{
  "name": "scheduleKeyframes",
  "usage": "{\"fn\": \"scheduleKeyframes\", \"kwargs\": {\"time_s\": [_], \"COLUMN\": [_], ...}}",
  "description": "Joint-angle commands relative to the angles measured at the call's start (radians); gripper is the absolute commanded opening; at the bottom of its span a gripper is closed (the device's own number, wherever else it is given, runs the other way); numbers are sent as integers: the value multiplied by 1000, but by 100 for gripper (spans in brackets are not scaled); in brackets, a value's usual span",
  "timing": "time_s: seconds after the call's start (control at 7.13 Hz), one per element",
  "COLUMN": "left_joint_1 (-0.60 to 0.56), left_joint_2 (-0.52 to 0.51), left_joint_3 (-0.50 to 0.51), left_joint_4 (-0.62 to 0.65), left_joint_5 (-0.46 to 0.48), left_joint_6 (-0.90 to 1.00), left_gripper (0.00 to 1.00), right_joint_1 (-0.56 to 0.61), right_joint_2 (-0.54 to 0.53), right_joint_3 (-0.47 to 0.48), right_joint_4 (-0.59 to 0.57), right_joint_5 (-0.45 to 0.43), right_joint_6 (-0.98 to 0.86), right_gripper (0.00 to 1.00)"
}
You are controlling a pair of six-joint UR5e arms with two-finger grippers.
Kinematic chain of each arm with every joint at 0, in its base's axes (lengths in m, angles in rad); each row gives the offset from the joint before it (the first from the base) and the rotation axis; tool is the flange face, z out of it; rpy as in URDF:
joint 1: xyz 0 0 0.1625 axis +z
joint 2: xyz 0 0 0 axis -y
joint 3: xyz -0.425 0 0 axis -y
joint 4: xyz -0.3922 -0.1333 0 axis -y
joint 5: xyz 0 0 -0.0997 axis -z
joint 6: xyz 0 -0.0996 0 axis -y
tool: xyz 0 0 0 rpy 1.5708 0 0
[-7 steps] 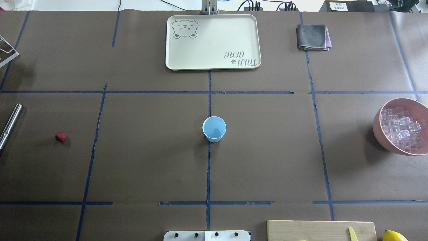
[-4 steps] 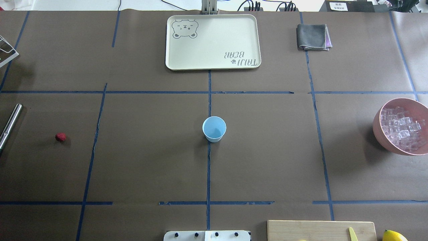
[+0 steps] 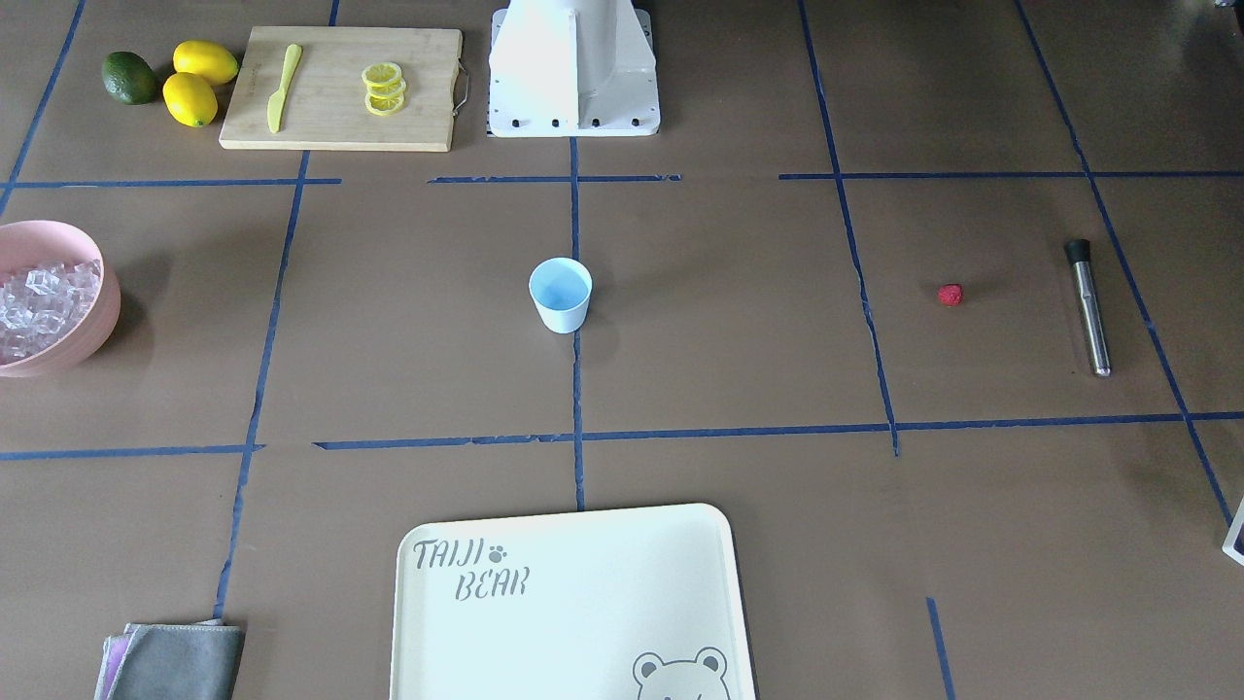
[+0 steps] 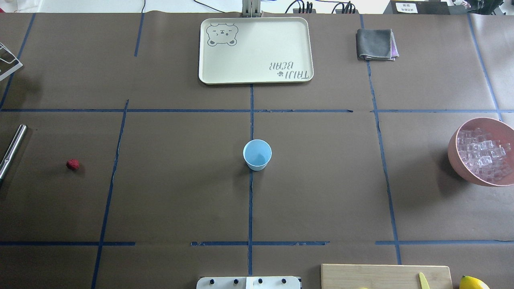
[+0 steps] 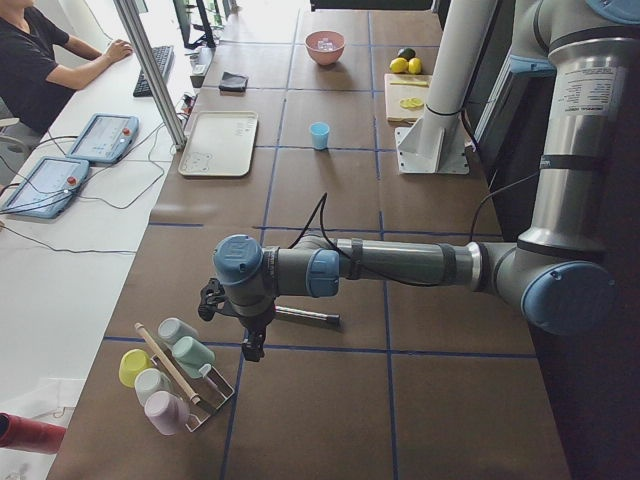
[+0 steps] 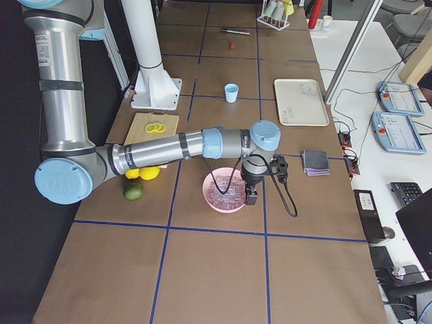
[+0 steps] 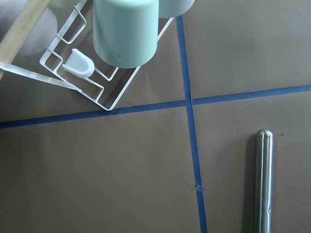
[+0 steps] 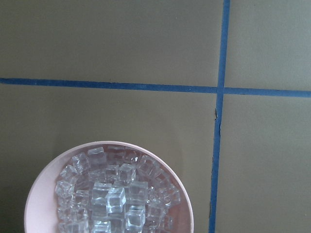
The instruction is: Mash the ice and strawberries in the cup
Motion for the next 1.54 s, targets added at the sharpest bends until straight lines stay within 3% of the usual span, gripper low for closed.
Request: {"fn": "scheduleKeyframes", "kwargs": {"time_s": [0.0, 0.14, 0.28, 0.56, 1.4], "left_joint_1": [0, 2, 0, 2, 0], "left_joint_2": [0, 0, 0, 0, 0], "left_joint_3": [1, 3, 3, 1, 0], "left_joint_4": [0, 0, 0, 0, -2], "left_joint_5": [1, 1, 2, 1, -1], "left_joint_6": [0, 0, 0, 0, 0], "left_gripper": [100, 100, 100, 100, 100], "right_joint_1": [-119, -181, -207, -276, -364], "right_joint_2": [-150, -201, -217, -214, -163], "right_joint_3": [46, 44, 44, 43, 5], "right_joint_4": [288, 421, 472, 476, 477], "right_joint_5": [-8, -28, -32, -88, -101], "right_joint_6": [328, 486, 597, 724, 776], "right_gripper": [97, 95, 93, 90, 89]}}
